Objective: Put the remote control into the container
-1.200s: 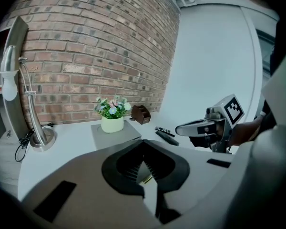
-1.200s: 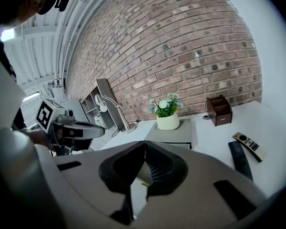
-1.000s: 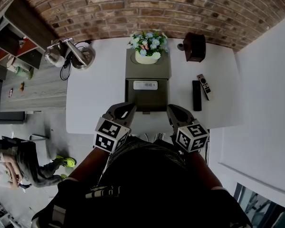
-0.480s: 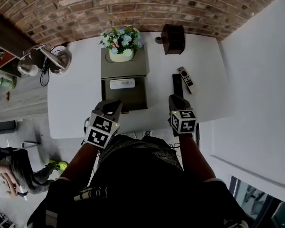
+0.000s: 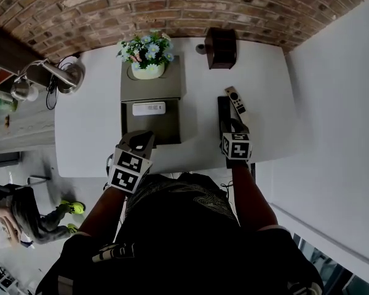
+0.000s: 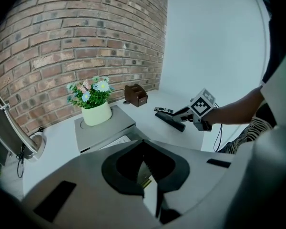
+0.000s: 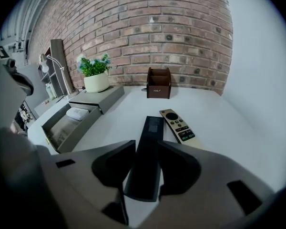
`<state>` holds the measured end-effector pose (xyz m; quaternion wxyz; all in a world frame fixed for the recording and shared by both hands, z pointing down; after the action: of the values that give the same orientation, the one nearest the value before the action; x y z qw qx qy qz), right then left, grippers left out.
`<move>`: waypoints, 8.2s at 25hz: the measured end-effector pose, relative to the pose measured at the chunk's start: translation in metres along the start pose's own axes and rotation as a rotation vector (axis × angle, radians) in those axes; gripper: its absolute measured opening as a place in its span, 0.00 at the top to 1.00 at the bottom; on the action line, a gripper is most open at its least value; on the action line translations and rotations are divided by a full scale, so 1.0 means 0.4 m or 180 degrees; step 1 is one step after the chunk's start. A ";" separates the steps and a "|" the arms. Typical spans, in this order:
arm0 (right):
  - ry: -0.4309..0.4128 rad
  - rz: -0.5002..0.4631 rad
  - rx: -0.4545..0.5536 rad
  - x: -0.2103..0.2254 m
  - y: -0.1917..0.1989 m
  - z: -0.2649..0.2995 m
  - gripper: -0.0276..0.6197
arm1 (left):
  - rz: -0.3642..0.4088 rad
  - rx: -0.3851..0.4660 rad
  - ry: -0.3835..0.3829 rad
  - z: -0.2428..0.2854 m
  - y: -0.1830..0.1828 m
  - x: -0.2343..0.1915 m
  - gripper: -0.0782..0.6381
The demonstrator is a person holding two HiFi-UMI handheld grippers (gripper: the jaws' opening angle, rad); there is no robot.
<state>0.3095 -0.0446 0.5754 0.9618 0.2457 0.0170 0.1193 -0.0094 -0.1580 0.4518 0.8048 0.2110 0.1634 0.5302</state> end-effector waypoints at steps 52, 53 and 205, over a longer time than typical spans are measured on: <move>-0.0586 -0.0587 -0.0008 -0.275 -0.078 -0.056 0.60 | -0.0567 0.0277 -0.0001 -0.140 0.155 -0.149 0.88; -0.0590 -0.0733 -0.0019 -0.298 -0.082 -0.057 0.60 | -0.0587 0.0286 -0.0003 -0.144 0.162 -0.154 0.88; 0.0130 -0.1035 -0.0501 0.204 -0.151 0.125 0.62 | -0.0600 0.0171 -0.0312 -0.057 0.021 0.029 0.88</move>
<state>0.4068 -0.0999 0.5929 0.9842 0.1612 0.0667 -0.0319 -0.0226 -0.1405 0.4360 0.8522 0.2419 0.1571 0.4366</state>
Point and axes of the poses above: the fingertips, and each gripper's own axes: z forward along the fingers, x to its right, y out of its underside, the point moved 10 cm from there along -z, backward along the fingers, and after that the axes turned 14 degrees about -x, right-handed, at the moved point
